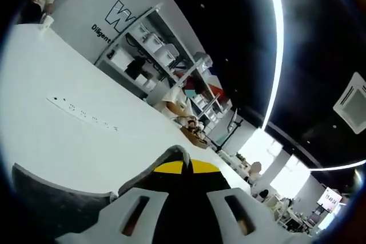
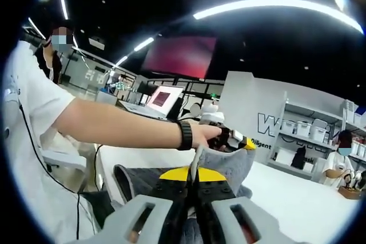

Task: Open the folded towel by lifting each exposed corner and separating the folded layers until the towel lies flat within the target outline without major curled edges

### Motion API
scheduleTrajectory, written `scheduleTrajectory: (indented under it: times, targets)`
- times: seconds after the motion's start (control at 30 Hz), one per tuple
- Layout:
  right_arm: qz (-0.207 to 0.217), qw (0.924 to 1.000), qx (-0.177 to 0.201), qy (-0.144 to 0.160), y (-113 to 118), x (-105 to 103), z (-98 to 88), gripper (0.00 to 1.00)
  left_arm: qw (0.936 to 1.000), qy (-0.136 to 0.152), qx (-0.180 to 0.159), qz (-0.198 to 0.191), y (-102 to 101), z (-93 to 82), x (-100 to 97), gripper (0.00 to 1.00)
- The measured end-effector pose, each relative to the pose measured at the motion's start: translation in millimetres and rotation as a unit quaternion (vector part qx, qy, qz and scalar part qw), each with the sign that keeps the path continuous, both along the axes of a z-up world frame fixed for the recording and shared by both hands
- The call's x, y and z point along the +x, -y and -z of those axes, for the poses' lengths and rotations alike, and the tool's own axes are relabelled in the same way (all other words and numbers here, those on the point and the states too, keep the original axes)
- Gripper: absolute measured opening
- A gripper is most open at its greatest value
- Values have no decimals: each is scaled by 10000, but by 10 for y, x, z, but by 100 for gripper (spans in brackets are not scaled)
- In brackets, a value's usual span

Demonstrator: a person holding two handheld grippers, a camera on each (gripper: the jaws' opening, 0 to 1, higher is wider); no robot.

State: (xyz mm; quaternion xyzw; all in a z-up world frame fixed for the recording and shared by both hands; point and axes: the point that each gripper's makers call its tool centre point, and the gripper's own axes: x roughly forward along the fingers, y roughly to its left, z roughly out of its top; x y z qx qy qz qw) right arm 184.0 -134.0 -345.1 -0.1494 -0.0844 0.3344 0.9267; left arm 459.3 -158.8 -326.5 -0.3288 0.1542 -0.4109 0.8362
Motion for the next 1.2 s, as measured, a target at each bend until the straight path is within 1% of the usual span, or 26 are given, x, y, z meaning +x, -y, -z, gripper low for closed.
scheduleTrajectory:
  times: [0.3,0.47,0.57,0.67,1.2]
  targets:
    - [119,9999,14,-27,141,-41,37,0,9999,38,-32,129,186,-12,-134,0]
    - [188,9998,30,0,208,-57,21,0,9998,64,-36,182,256,-17,-198,0]
    - [229,9997,20,41,242,-62,-3,0,9997,36,-70,214,291,-23,-228,0]
    - [294,9995,72,87,307,-70,-52,0,9997,59,-21,246,333,-32,-267,0]
    - [624,9974,168,304,599,-144,-220,0,9988,181,-71,451,533,-126,-498,0]
